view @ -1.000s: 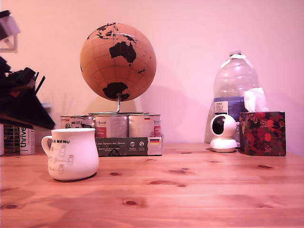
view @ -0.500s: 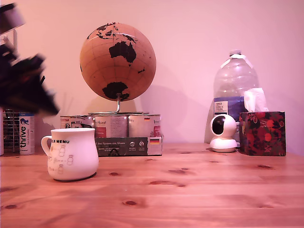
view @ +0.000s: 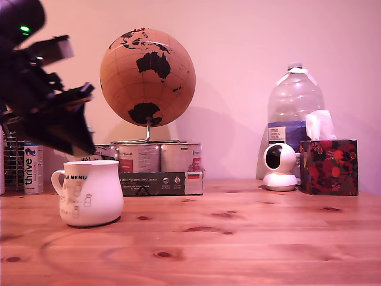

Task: Pick up the coffee capsules from the table one by one and drop them inside the nearest coffee cup

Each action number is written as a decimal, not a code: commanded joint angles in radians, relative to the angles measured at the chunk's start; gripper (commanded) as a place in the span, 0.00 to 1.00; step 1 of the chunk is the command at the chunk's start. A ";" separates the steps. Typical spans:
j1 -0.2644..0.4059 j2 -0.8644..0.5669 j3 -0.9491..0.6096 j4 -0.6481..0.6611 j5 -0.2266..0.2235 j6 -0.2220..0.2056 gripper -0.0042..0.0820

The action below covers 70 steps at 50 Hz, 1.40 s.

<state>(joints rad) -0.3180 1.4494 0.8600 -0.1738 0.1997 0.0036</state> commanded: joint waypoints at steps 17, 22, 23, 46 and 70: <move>0.006 0.123 0.115 -0.094 -0.004 0.013 0.29; 0.006 0.137 0.123 -0.101 -0.028 0.024 0.29; 0.006 0.139 0.123 -0.100 -0.031 0.024 0.29; 0.006 0.140 0.125 -0.095 -0.070 0.031 0.30; 0.000 0.139 0.150 -0.087 -0.066 0.056 0.65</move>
<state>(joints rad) -0.3180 1.5810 1.0080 -0.2642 0.1307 0.0513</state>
